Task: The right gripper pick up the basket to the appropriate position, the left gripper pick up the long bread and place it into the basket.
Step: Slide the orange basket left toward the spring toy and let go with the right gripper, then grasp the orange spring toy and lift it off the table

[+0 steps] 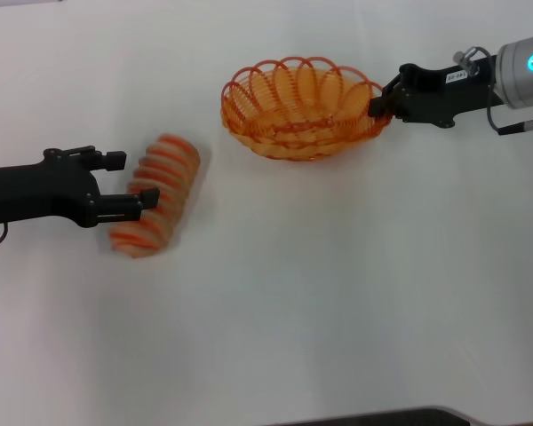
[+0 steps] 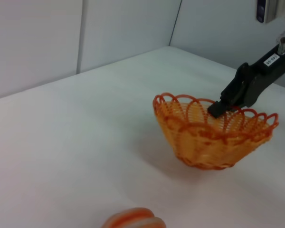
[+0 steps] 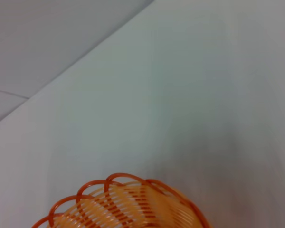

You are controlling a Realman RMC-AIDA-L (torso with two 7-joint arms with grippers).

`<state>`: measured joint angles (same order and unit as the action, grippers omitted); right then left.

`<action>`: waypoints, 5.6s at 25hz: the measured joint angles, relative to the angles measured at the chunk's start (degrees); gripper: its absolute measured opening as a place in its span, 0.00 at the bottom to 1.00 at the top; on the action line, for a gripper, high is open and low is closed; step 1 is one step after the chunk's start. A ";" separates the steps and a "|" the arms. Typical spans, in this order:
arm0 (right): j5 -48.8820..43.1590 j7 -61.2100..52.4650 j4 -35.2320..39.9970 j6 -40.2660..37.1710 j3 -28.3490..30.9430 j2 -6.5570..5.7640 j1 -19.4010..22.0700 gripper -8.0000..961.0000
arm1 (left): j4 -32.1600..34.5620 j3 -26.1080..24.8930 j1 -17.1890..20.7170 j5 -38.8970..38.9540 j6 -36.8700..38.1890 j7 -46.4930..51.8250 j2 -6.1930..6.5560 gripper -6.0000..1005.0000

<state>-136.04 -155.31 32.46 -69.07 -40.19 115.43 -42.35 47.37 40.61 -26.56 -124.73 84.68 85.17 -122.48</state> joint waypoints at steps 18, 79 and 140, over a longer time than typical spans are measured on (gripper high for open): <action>0.09 -0.70 -1.35 4.74 -0.67 2.85 -0.20 0.09 | 0.53 -0.01 -0.20 0.01 -0.58 -0.01 -0.30 0.82; -1.32 -2.51 3.14 5.90 -3.13 3.71 0.95 0.19 | 1.14 0.74 -0.51 -1.49 -3.39 0.00 -1.18 0.82; 20.76 22.30 3.12 -3.15 5.87 1.74 13.42 0.95 | -1.75 0.35 -2.14 0.98 -7.06 -0.36 -1.26 0.82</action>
<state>-115.28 -133.01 35.58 -72.22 -34.32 117.17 -28.93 45.62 40.96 -28.71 -123.74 77.62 84.80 -123.74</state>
